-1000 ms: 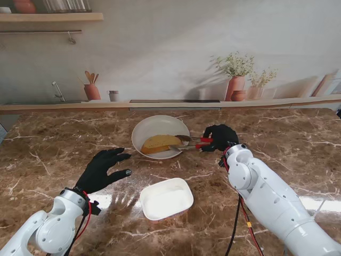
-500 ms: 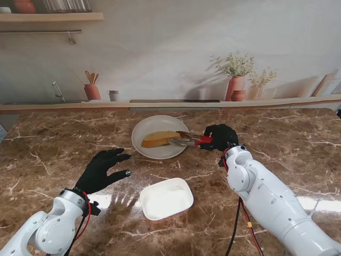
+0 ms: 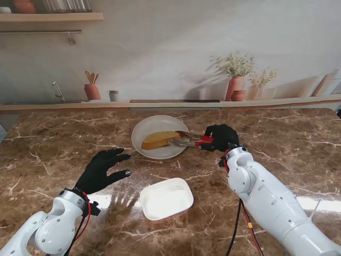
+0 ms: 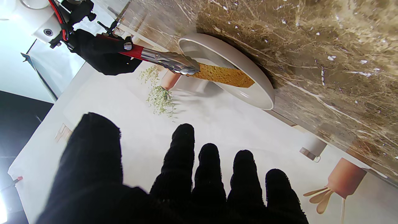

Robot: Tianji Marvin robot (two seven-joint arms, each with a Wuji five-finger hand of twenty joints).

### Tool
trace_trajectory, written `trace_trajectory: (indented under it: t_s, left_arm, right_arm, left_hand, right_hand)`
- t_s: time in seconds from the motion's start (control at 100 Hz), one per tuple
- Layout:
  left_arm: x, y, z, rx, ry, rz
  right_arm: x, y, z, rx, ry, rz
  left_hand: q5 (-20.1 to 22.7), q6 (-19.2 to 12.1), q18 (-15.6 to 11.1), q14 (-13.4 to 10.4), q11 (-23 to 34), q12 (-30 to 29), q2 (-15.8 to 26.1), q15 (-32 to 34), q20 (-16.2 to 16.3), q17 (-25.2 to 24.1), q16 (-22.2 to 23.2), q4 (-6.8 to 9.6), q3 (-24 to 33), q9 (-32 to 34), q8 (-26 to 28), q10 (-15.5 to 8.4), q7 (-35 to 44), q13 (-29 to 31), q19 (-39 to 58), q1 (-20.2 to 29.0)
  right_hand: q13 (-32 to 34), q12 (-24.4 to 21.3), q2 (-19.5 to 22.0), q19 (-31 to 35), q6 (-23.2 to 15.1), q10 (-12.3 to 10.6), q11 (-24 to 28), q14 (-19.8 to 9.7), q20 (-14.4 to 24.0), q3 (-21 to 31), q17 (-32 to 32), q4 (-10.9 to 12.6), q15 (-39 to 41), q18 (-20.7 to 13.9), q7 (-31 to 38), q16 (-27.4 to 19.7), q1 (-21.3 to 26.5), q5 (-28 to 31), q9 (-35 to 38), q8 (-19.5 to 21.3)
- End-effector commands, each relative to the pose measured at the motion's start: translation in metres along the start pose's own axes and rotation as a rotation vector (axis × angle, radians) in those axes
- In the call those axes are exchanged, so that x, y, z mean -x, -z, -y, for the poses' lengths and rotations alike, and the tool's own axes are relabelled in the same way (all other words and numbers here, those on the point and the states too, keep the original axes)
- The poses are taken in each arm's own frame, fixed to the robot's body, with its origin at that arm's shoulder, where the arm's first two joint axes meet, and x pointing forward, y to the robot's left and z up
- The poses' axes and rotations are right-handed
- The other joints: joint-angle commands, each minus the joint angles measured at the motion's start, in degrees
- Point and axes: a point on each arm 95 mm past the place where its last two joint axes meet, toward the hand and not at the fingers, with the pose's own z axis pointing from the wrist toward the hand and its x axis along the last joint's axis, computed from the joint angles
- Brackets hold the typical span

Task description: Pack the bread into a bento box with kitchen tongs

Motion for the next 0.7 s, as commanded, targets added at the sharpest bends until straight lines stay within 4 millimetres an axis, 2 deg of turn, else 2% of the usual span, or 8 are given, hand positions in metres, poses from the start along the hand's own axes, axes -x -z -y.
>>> trace_trajectory:
  t_s: [0.0, 0.69]
  left_arm:
    - [-0.001, 0.001, -0.002, 0.005, 0.001, 0.001]
    - [-0.001, 0.001, 0.0, 0.0, -0.006, -0.003]
  right_arm:
    - [-0.003, 0.003, 0.003, -0.004, -0.018, -0.004]
    - [-0.011, 0.034, -0.026, 0.102, -0.063, -0.016]
  left_hand:
    - [0.0, -1.5, -0.6, -2.3, -0.8, -0.3, 0.5, -1.5, 0.5, -1.0, -0.7, 1.63, -2.1, -1.2, 0.4, -0.4, 0.5, -1.9, -2.1, 0.3]
    - [-0.3, -1.7, -0.6, -2.4, -1.0, -0.4, 0.5, -1.6, 0.8, -1.0, -0.8, 1.61, -2.2, -1.2, 0.4, -0.4, 0.4, -2.0, -2.6, 0.1]
  right_hand:
    - [1.5, 2.2, 3.7, 8.6, -9.7, -1.0, 7.0, -4.2, 1.1, 13.9, 2.8, 4.9, 8.1, -2.0, 18.8, 3.1, 5.7, 7.9, 5.9, 5.0]
    - [1.4, 2.3, 2.2, 8.4, -9.0, -0.5, 7.1, -3.5, 1.5, 16.3, 2.8, 4.6, 7.7, -1.3, 19.2, 3.3, 5.6, 8.6, 6.0, 4.0]
